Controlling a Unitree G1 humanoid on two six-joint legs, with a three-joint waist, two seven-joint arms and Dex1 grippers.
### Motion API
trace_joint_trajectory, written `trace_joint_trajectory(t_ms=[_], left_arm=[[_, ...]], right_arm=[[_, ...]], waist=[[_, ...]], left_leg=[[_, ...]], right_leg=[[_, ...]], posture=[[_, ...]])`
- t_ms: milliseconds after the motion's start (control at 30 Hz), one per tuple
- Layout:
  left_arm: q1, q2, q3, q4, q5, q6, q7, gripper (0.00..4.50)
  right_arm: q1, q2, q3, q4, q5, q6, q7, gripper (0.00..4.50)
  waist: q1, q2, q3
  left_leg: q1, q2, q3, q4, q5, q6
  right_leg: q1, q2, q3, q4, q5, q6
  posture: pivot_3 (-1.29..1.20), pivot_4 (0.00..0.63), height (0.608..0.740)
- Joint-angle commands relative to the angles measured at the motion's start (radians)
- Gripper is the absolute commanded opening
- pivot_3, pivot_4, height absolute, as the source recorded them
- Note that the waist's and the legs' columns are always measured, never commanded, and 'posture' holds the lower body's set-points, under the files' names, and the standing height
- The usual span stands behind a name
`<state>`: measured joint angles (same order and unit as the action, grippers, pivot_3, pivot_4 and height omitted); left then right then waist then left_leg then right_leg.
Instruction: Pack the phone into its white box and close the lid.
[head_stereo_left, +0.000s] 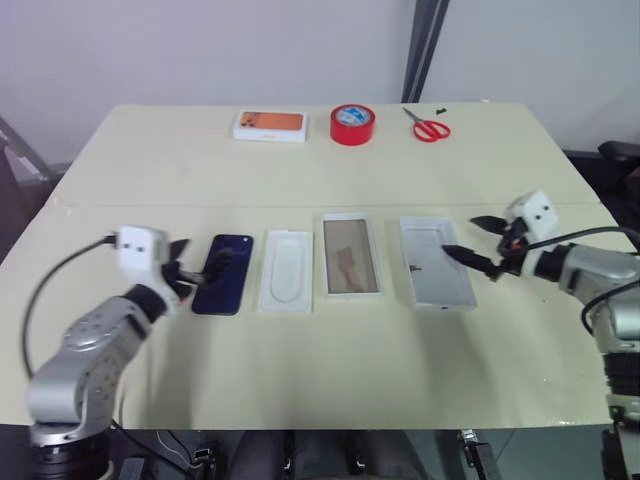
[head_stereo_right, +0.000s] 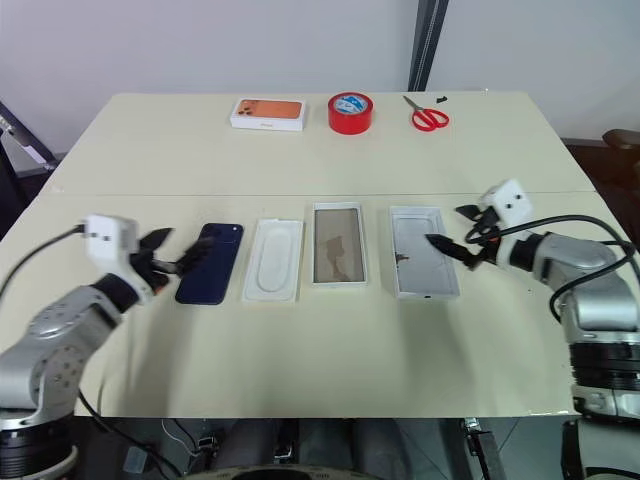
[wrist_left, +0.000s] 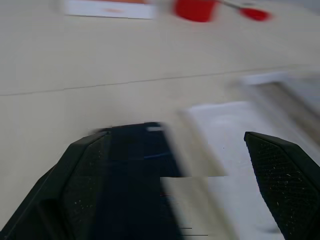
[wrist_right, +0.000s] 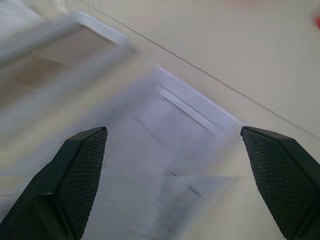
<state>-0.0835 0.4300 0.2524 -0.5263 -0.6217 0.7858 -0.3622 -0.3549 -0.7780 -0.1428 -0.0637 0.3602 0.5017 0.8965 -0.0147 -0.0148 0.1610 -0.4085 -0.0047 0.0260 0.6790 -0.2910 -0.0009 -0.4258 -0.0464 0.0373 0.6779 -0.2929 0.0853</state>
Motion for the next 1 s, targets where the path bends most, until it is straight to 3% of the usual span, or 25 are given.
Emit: trace_joint_trajectory(t_ms=[33,100,233,500,767,900,1000], left_arm=[[-0.046,-0.033,-0.027,-0.052,-0.069,0.074,0.047,4.50],[-0.084,-0.046,-0.069,-0.047,-0.062,0.133,0.092,4.50],[-0.174,-0.139,-0.013,-0.001,-0.114,0.253,0.239,4.50],[-0.300,-0.237,0.040,0.088,-0.136,0.543,0.412,4.50],[-0.403,-0.311,0.109,0.153,-0.125,0.811,0.457,4.50],[-0.426,-0.328,0.137,0.198,-0.166,0.829,0.473,4.50],[-0.443,-0.343,0.183,0.223,-0.161,0.829,0.505,3.63]], right_arm=[[0.004,0.036,0.043,-0.186,0.036,0.053,-0.034,4.48],[0.014,0.054,0.078,-0.258,0.041,0.072,-0.044,4.48],[0.022,0.068,0.112,-0.380,0.068,0.128,-0.064,4.48],[0.048,0.067,0.161,-0.452,0.062,0.136,-0.077,4.48],[0.059,0.061,0.179,-0.463,0.055,0.126,-0.078,4.48],[0.058,0.057,0.192,-0.463,0.045,0.119,-0.073,4.48],[0.058,0.057,0.202,-0.464,0.040,0.114,-0.072,4.50]], waist=[[-0.001,0.000,0.000],[0.001,0.000,0.000],[0.005,-0.001,0.001],[0.003,-0.002,0.001],[0.004,-0.003,0.001],[0.004,-0.003,0.001],[0.004,-0.003,0.001]], left_leg=[[0.000,0.000,0.000,0.000,0.000,0.000],[0.000,0.000,0.000,0.001,0.000,0.000],[-0.001,-0.001,-0.001,0.003,0.000,0.000],[-0.001,-0.001,-0.002,0.003,0.000,0.000],[-0.001,-0.001,-0.003,0.004,0.000,0.000],[-0.001,-0.001,-0.003,0.004,0.000,0.000],[-0.001,-0.001,-0.003,0.004,0.000,0.000]], right_leg=[[0.000,0.000,0.000,0.000,0.000,0.000],[0.000,0.001,0.000,0.001,0.000,0.000],[0.000,0.000,-0.001,0.000,0.000,0.000],[0.000,0.001,-0.002,0.001,0.000,0.000],[0.001,0.001,-0.003,0.001,0.000,0.000],[0.001,0.001,-0.003,0.001,0.000,0.000],[0.001,0.001,-0.003,0.001,0.000,0.000]], posture=[[0.00,0.150,0.725],[0.00,0.150,0.725],[0.00,0.150,0.725],[0.00,0.150,0.725],[0.00,0.150,0.725],[0.00,0.150,0.725],[0.00,0.150,0.725]])
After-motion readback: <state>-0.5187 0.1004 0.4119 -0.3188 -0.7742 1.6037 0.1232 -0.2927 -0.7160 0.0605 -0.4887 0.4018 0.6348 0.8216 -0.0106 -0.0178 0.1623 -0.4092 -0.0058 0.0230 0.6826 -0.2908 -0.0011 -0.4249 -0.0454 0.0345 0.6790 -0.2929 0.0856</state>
